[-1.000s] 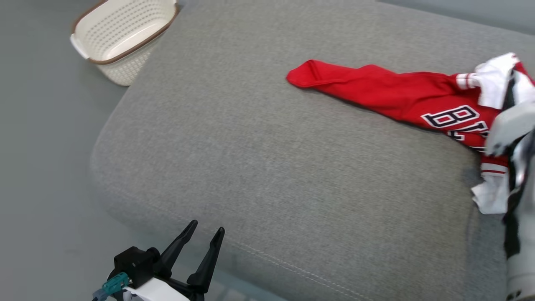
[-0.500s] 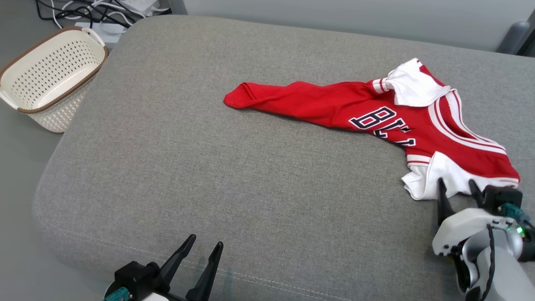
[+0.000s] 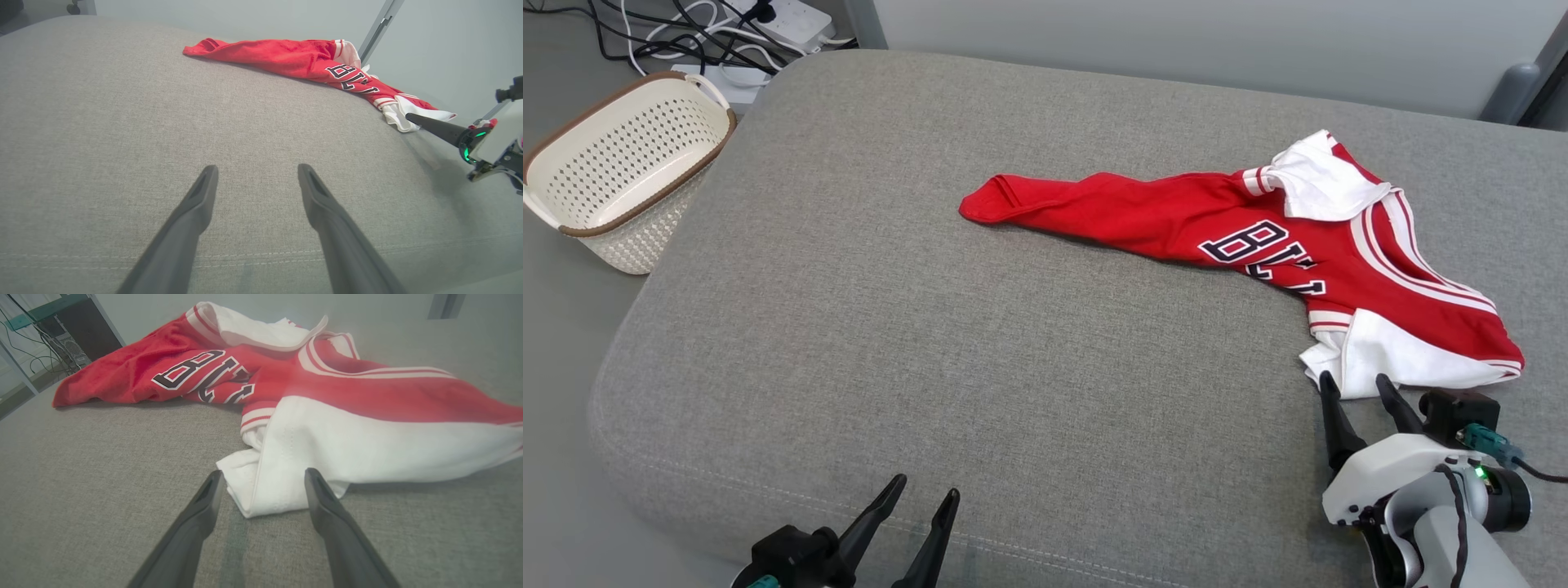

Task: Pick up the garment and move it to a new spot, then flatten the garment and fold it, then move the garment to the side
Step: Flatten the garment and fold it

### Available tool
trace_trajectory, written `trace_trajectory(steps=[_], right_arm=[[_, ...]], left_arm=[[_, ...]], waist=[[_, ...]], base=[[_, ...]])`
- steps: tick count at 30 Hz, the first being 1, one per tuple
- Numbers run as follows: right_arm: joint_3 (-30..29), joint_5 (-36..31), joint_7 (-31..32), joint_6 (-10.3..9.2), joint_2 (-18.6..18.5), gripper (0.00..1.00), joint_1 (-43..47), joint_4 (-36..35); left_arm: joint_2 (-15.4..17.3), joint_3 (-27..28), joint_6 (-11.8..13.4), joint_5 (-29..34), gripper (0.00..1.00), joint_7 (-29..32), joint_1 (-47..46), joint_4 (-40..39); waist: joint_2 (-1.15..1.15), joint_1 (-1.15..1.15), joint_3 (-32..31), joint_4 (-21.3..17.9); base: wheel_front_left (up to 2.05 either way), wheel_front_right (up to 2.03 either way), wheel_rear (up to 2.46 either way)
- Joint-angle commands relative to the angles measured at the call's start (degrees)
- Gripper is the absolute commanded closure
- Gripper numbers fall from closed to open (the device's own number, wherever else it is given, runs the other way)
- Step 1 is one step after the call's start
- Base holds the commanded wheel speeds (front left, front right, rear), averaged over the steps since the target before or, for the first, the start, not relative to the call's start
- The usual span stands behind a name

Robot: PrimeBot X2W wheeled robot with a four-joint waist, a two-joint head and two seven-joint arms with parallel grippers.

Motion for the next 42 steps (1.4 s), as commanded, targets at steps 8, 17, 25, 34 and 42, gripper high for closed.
trace_trajectory(steps=[8,17,25,34,42], right_arm=[[0.46,-2.44,-0.17,-0.01,0.11,0.00,-3.34,8.90],[4.13,5.21,-0.80,-0.01,0.11,1.00,-7.06,8.10],[4.00,6.27,-0.82,-0.01,0.11,1.00,-4.59,-6.43],[5.34,7.48,-0.83,-0.01,0.11,1.00,-8.09,-23.63],[1.14,2.06,-0.49,-0.01,0.11,1.00,-12.08,-30.61]], left_arm=[[0.48,1.88,-0.41,0.16,0.00,-0.34,-0.95,-0.79],[0.63,1.68,-0.41,-0.15,0.00,-0.34,-1.21,-0.54],[0.56,2.52,-0.41,0.32,0.00,-0.34,0.01,-0.12],[-0.27,2.72,-0.41,1.39,0.00,-0.34,0.78,0.31],[-1.53,2.55,-0.41,2.21,0.00,-0.34,1.62,0.86]], waist=[[0.00,0.00,0.29,0.53],[0.00,0.00,0.40,1.15],[0.00,0.00,-1.02,-0.79],[0.00,0.00,-3.01,-3.45],[0.00,0.00,-4.35,-4.13]], base=[[0.00,0.00,0.00],[0.00,0.00,0.00],[0.00,0.00,0.00],[0.00,0.00,0.00],[0.00,0.00,0.00]])
